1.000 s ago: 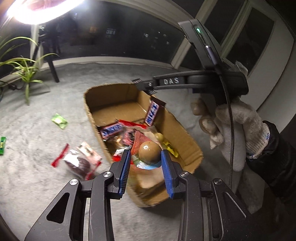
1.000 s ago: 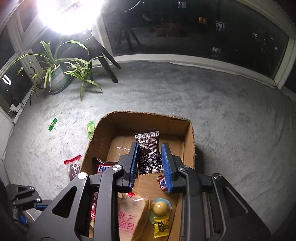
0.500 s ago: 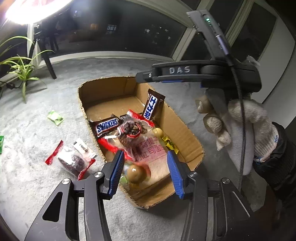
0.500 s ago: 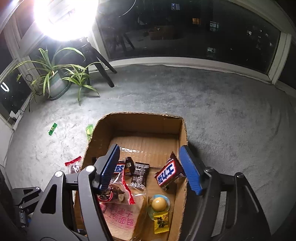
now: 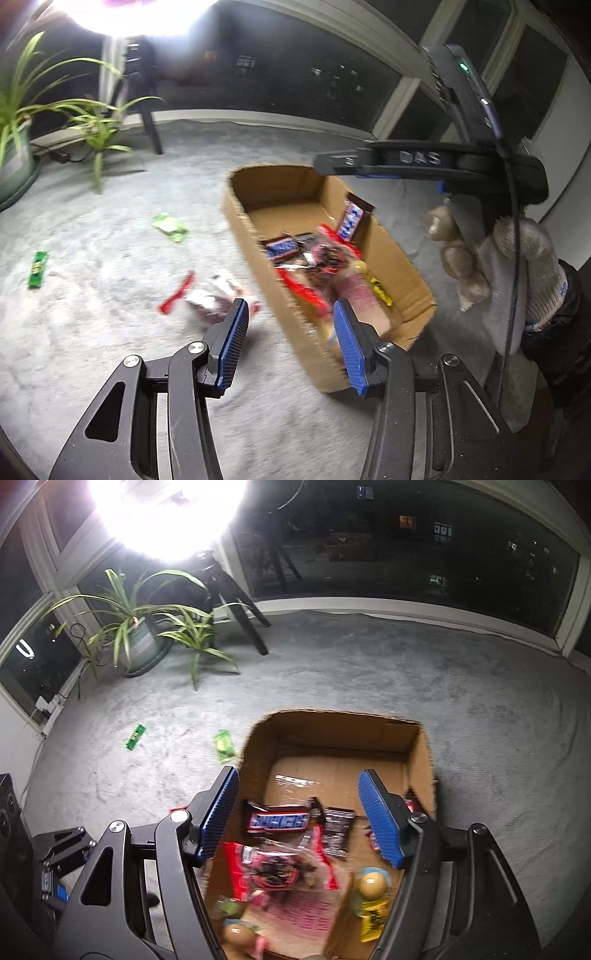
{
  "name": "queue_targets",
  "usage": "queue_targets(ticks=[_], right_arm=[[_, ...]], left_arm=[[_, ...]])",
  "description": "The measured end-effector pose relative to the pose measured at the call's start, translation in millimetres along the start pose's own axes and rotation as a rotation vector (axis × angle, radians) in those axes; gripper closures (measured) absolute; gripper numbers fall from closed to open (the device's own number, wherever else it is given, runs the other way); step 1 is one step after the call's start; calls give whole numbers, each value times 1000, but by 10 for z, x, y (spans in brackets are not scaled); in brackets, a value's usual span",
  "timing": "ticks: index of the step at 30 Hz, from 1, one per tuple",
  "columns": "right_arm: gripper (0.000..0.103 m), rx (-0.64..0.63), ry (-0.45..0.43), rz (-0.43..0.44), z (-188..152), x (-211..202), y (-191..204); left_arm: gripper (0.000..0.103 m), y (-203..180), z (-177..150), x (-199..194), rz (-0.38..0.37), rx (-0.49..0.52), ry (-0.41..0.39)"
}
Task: Organize snacks
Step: 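Move both tools back over the last green packets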
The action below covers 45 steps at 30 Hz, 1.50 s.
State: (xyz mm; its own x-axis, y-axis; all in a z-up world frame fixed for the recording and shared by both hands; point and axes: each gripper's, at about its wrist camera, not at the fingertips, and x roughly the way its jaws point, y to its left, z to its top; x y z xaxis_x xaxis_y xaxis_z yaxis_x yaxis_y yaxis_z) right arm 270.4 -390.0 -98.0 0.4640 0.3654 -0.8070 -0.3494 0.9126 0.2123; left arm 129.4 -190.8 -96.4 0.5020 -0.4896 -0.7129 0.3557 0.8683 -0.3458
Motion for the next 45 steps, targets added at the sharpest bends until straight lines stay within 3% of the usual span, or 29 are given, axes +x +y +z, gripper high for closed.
queue_targets(ticks=[7,12,17,21,24,28,31,36,45], right_arm=[[33,-1,-11,32,72,-11,335],[33,32,5,100,153,107,570],[33,20,43,143,255,372,864],[33,107,107,234,345,694,958],[33,158,142,255,404,931,990],[36,150,210,201,443,1257,1065],[46,134,266,132,429,1500,1089],[47,108,308,43,428,1739,1074],[47,84,350,18,438,1988,1056]], left_arm=[[56,509,-1,-286,57,-53,-35],[56,916,-45,-442,100,-103,-46],[56,1304,-36,-604,157,-127,-57],[56,1705,33,-746,163,-207,-87],[57,1968,61,-779,160,-249,-90],[59,2151,70,-704,182,-246,-61],[59,2199,79,-596,186,-223,-32],[61,2223,119,-387,176,-183,11],[61,2246,173,-131,202,-126,55]])
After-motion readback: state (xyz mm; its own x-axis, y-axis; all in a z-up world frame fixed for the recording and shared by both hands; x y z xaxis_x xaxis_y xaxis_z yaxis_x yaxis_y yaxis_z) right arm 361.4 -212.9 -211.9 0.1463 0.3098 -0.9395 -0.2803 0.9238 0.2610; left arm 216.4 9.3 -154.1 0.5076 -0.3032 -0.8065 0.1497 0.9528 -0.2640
